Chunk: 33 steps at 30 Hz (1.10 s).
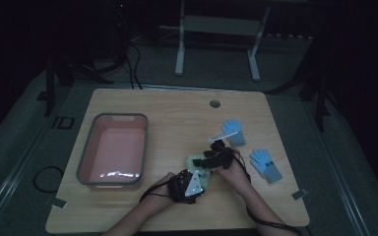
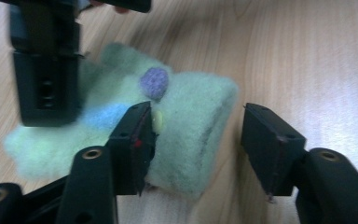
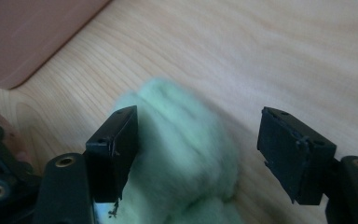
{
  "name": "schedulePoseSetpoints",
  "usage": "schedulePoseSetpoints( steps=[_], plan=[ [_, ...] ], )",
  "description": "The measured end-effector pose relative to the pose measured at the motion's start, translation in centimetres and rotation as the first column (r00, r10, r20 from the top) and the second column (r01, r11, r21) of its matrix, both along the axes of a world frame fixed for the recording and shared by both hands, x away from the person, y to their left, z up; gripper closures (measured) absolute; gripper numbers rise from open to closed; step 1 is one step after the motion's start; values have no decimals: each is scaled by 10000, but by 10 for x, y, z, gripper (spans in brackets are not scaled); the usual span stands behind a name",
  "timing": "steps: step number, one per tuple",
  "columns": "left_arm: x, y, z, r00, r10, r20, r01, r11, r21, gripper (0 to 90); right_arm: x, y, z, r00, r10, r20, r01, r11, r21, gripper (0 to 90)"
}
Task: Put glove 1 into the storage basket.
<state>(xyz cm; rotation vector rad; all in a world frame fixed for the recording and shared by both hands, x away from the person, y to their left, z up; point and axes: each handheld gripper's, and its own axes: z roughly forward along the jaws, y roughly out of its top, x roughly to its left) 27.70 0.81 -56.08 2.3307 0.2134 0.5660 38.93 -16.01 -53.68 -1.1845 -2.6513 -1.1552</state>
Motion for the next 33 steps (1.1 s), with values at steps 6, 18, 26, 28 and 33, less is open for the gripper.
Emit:
schedulePoseSetpoints(
  steps=[6, 18, 26, 28, 33],
  plan=[
    [3, 0, -3, 9997, 26, 242, -27, 10000, 6, 584, 0, 1, -12, 9955, 713, -625, -699, 9973, 246, 449],
    [14, 5, 10, 9931, 242, -1143, -272, 9993, -251, 753, -5, 1, -5, 9944, 952, -462, -927, 9943, 522, 677],
    [9, 14, 36, 9944, 253, -1027, -280, 9993, -246, 759, -11, 8, 18, 9930, 1173, -160, -1158, 9904, 759, 707],
    [9, 18, 44, 9954, 265, -925, -289, 9993, -253, 759, -12, 11, 26, 9927, 1205, -102, -1190, 9884, 948, 710],
    [10, 25, 64, 9974, 273, -661, -264, 9995, 144, 759, -12, 18, 43, 9922, 1235, 186, -1249, 9846, 1227, 718]
  ],
)
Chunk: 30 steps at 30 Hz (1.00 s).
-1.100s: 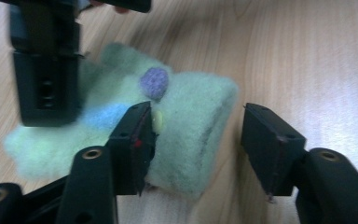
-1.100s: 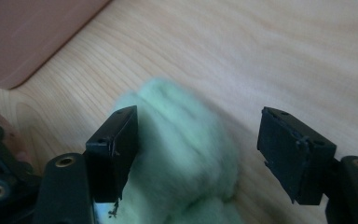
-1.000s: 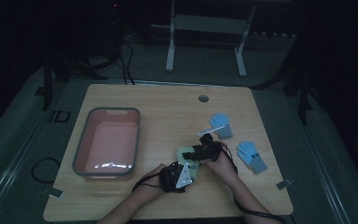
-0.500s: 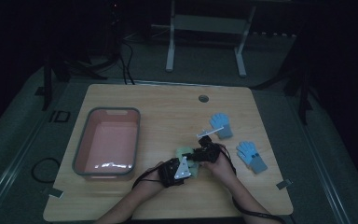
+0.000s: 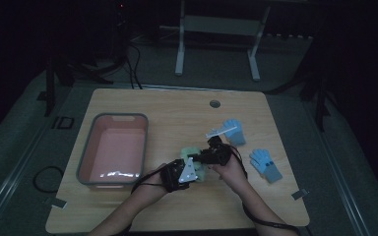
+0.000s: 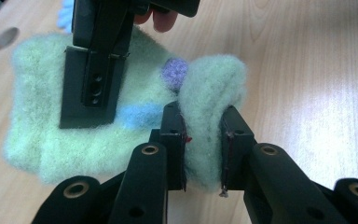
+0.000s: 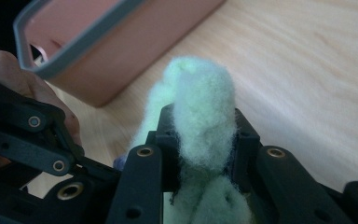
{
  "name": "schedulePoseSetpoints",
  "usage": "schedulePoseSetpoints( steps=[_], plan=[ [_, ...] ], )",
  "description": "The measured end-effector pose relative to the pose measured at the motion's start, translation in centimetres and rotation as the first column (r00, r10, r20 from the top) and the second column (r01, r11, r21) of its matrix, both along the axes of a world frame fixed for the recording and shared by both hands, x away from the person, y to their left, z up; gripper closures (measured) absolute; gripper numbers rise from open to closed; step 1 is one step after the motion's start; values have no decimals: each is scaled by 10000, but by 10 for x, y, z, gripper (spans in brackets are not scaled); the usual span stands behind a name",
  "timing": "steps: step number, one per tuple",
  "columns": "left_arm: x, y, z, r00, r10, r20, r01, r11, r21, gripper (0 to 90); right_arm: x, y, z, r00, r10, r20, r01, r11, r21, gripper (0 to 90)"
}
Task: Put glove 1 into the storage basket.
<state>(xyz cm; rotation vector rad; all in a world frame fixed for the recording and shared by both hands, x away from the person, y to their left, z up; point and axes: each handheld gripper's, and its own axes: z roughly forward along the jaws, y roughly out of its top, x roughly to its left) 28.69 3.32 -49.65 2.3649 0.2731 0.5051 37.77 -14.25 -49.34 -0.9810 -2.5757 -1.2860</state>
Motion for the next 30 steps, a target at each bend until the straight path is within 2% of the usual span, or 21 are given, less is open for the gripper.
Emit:
schedulePoseSetpoints(
  steps=[8, 12, 23, 30],
  plan=[
    [3, 16, 28, 9995, 79, 305, -92, 9992, 395, 758, 1, 15, 23, 9988, 68, 485, -72, 9999, 70, 719],
    [4, 25, 36, 9989, 100, 461, -126, 9983, 568, 758, 4, 28, 35, 9976, 155, 675, -163, 9998, 109, 719],
    [3, 54, 49, 9978, 298, 592, -336, 9973, 648, 758, 7, 57, 46, 9928, 369, 1136, -376, 9993, 35, 718],
    [1, 81, 52, 9978, 496, 428, -522, 9968, 608, 758, 10, 84, 51, 9934, 645, 952, -652, 9979, 40, 719]
  ],
)
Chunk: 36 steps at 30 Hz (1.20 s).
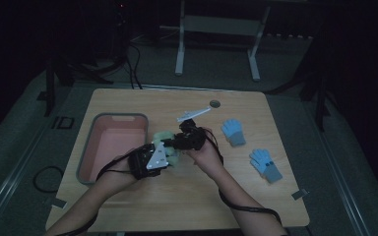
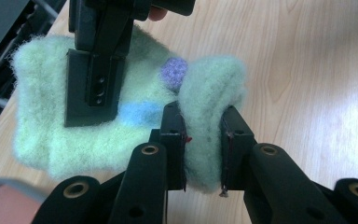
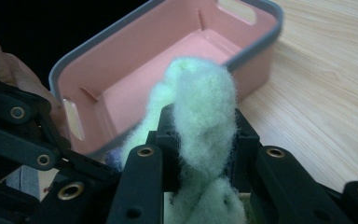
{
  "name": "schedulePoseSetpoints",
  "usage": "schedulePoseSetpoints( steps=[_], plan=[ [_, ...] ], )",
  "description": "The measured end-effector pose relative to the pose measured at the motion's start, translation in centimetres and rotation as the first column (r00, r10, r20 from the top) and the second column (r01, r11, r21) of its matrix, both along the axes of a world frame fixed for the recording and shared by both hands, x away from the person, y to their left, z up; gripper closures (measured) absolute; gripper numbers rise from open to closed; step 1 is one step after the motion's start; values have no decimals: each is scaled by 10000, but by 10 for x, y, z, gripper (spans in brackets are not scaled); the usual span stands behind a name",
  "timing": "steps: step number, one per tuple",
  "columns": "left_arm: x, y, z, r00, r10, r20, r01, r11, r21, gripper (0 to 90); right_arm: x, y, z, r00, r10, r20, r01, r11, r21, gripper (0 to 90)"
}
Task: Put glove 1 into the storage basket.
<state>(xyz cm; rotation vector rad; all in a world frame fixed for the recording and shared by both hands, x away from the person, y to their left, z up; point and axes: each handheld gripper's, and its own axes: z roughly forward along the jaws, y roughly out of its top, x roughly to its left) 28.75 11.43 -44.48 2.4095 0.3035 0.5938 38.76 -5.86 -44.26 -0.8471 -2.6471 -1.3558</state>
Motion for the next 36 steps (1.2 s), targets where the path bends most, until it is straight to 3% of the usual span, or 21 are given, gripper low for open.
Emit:
schedulePoseSetpoints(
  steps=[9, 17, 25, 32, 36],
  plan=[
    [-4, 36, 0, 9988, 474, -156, -470, 9986, 250, 758, 2, 46, 2, 9980, 633, -9, -633, 9978, -188, 719],
    [-7, 68, -4, 9961, 863, -211, -850, 9948, 557, 757, 3, 84, -3, 9956, 919, -202, -919, 9958, 26, 719],
    [-6, 100, -14, 9926, 1147, -400, -1126, 9923, 525, 756, 4, 121, -11, 9925, 1175, -325, -1175, 9931, 31, 719],
    [-7, 115, -24, 9941, 1019, -373, -990, 9924, 730, 756, 4, 139, -20, 9901, 1324, -467, -1329, 9911, -86, 721],
    [-3, 117, -31, 9931, 1027, -570, -982, 9921, 775, 755, 6, 144, -26, 9901, 1293, -543, -1305, 9913, -177, 721]
  ],
)
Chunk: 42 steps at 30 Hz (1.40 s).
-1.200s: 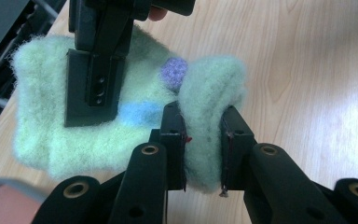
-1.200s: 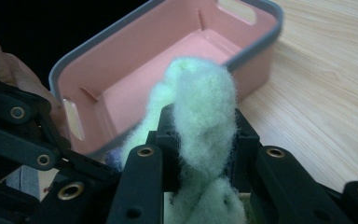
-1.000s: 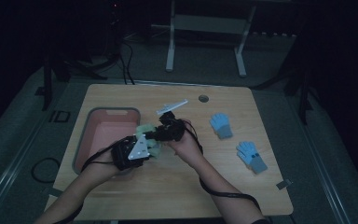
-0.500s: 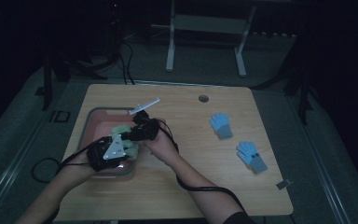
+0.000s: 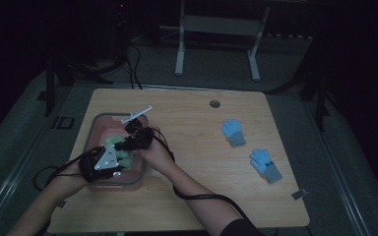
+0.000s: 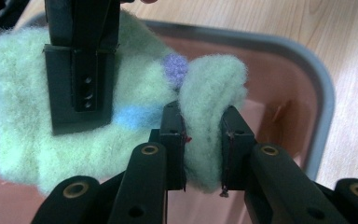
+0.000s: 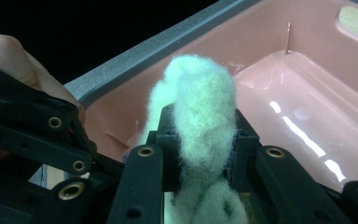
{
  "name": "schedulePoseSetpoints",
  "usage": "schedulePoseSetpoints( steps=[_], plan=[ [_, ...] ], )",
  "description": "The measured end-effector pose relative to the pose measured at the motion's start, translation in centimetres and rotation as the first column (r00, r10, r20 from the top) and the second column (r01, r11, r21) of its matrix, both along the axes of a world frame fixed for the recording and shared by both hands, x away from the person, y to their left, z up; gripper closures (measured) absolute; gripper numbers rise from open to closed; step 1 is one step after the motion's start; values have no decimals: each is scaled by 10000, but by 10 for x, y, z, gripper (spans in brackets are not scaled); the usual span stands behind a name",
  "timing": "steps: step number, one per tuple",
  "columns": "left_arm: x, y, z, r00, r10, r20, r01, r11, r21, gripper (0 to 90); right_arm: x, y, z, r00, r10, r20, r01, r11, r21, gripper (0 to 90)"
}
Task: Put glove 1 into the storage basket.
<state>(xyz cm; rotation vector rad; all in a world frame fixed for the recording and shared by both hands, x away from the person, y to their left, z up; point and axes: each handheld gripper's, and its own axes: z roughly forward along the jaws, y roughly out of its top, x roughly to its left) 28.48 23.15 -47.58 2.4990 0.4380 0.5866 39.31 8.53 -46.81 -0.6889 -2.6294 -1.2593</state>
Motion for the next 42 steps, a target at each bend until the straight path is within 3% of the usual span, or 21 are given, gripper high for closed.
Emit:
schedulePoseSetpoints(
  steps=[4, 7, 13, 15, 21, 25, 29, 33, 38, 42],
  plan=[
    [7, 2, -9, 9997, -47, -221, 51, 9998, 201, 754, 2, 5, -8, 10000, -61, -37, 60, 9997, -222, 720],
    [12, 3, -15, 9984, -51, -559, 71, 9993, 357, 754, 7, 9, -16, 9990, -248, -362, 235, 9991, -358, 718],
    [19, -1, -23, 9974, -144, -702, 217, 9943, 1041, 751, 12, 16, -27, 9975, -407, -571, 357, 9957, -851, 716],
    [22, -1, -23, 9963, -197, -834, 288, 9936, 1088, 749, 13, 18, -27, 9974, -463, -547, 405, 9939, -1026, 706],
    [30, -3, -28, 9859, -195, -1661, 417, 9905, 1310, 720, 11, 26, -26, 9974, -630, -350, 555, 9812, -1848, 570],
    [33, -5, -30, 9826, -211, -1843, 496, 9872, 1515, 653, 12, 28, -25, 9959, -882, -192, 827, 9766, -1984, 499],
    [33, -5, -30, 9819, -128, -1891, 394, 9897, 1377, 593, 13, 26, -23, 9949, -1010, -32, 984, 9758, -1954, 461],
    [32, -3, -27, 9863, 149, -1640, 40, 9935, 1139, 529, 16, 21, -20, 9929, -1190, 4, 1171, 9767, -1799, 440],
    [31, 3, -20, 9891, 489, -1390, -412, 9975, 575, 435, 17, 15, -13, 9920, -1262, 66, 1256, 9785, -1636, 424],
    [28, 8, -12, 9836, 868, -1579, -889, 9960, -62, 381, 17, 8, -3, 9914, -1295, 195, 1310, 9819, -1370, 409]
  ],
)
